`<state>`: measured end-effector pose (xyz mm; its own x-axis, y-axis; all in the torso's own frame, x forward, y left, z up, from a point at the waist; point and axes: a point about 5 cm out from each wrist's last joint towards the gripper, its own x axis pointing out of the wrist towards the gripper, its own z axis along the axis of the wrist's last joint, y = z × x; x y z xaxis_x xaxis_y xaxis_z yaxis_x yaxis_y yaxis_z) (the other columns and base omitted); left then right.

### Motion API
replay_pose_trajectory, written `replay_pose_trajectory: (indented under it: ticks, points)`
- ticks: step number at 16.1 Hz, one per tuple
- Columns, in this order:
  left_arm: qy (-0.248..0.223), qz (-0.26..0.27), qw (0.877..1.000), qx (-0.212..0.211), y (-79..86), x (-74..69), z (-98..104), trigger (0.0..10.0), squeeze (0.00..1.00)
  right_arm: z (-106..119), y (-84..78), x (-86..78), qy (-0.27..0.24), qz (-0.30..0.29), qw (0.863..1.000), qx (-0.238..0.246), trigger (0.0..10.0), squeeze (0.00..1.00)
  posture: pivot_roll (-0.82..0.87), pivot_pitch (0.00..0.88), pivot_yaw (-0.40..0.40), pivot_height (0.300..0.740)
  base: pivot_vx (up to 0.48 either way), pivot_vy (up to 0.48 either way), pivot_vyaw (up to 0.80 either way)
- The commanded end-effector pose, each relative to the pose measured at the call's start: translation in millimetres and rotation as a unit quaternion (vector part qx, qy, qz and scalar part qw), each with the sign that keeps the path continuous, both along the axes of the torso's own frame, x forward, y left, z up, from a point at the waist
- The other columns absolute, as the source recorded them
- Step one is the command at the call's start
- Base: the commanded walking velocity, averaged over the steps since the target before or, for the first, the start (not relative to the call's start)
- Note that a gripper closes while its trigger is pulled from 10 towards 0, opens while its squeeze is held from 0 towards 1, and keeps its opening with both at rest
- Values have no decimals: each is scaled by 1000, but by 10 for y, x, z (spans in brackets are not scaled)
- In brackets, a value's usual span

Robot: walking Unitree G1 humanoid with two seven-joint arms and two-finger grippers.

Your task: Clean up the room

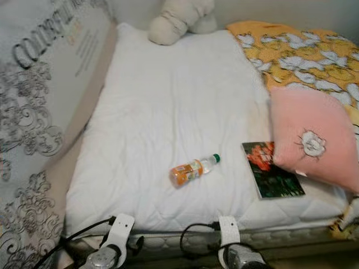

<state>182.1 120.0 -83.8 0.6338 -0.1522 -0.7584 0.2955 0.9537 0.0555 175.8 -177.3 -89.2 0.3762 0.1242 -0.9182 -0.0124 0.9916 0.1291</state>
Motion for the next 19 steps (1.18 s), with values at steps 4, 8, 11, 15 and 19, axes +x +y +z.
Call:
replay_pose_trajectory:
  ticks: [4, 8, 11, 15, 19]
  points:
    - [-11, 49, 999, -1, 38, 544, 265, 10000, 0, 35, 7, 76, 4, 2, 1000, -5, 10000, 0, 90, 0, -25, 740, -207, 0, 0]
    - [-15, 50, 999, -8, -13, 552, 275, 10000, 0, 96, 56, 210, -12, 21, 1000, -7, 10000, 0, 90, 0, -30, 740, -147, 0, 0]
    - [-19, 43, 999, -8, -48, 562, 285, 10000, 0, 53, 28, 119, -7, 23, 1000, -7, 10000, 0, 89, 0, -27, 740, 0, 0, 0]
    - [-10, 62, 998, -11, -41, 560, 279, 10000, 0, 48, 24, 110, -7, 19, 1000, -8, 10000, 0, 85, 0, -20, 740, 0, 0, 0]
    - [48, 81, 995, 12, -1, 413, 169, 10000, 0, 34, 38, 84, 0, 42, 999, -21, 10000, 0, 81, 0, -22, 740, 0, 0, 0]
